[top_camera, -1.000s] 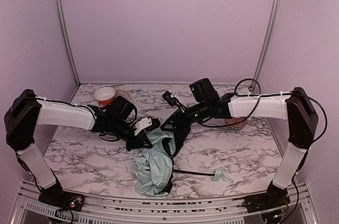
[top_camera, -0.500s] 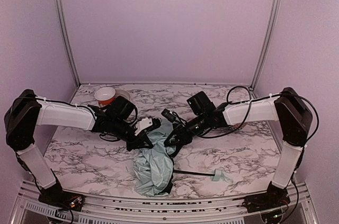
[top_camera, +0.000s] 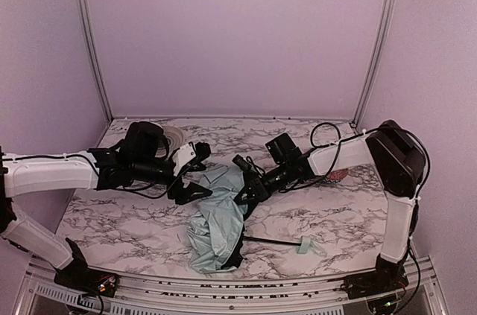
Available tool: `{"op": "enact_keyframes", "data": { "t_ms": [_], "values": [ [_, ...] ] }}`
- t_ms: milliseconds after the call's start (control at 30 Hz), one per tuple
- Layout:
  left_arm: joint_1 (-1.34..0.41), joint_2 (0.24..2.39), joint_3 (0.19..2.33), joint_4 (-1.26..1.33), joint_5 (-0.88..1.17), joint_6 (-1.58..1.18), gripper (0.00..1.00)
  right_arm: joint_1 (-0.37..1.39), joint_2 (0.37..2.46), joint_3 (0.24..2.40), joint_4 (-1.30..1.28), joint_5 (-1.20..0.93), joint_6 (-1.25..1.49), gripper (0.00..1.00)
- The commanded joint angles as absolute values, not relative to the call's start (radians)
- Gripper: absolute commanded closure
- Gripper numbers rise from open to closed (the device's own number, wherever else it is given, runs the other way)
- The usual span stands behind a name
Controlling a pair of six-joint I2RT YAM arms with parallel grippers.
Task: Put away the umbrella
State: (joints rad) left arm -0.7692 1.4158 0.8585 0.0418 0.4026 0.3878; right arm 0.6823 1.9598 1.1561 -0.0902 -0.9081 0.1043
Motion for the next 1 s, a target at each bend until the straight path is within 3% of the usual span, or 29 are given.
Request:
{"op": "enact_keyframes", "data": {
  "t_ms": [0,133,367,600,667,733,833,967],
  "values": [
    [-0.867,1.273,0.827,0.001,0.508,0.573,0.24,0.65,2.051,1.22,-0.111,-0.885,0.131,1.0],
    [-0.969,1.269,0.805,-0.133,0.54,0.656,0.29,0.651,2.113,1.258,-0.164,-0.883,0.105,1.0],
    [-1.04,1.338,0.765,-0.164,0.491,0.79,0.21,0.652,2.132,1.254,-0.186,-0.88,0.087,1.0],
    [-1.083,1.434,0.762,0.004,0.371,0.832,0.35,0.677,2.131,1.26,-0.19,-0.878,0.083,1.0],
    [-1.087,1.456,0.761,0.029,0.335,0.831,0.41,0.681,2.129,1.26,-0.191,-0.879,0.081,1.0],
    [-1.088,1.476,0.754,0.054,0.283,0.833,0.56,0.684,2.125,1.257,-0.194,-0.883,0.081,1.0],
    [-1.088,1.477,0.77,0.108,0.213,0.767,1.0,0.694,2.121,1.258,-0.209,-0.891,0.064,1.0],
    [-1.062,1.426,0.79,0.206,0.296,0.619,1.0,0.723,2.129,1.275,-0.26,-0.897,0.017,1.0]
  ]
}}
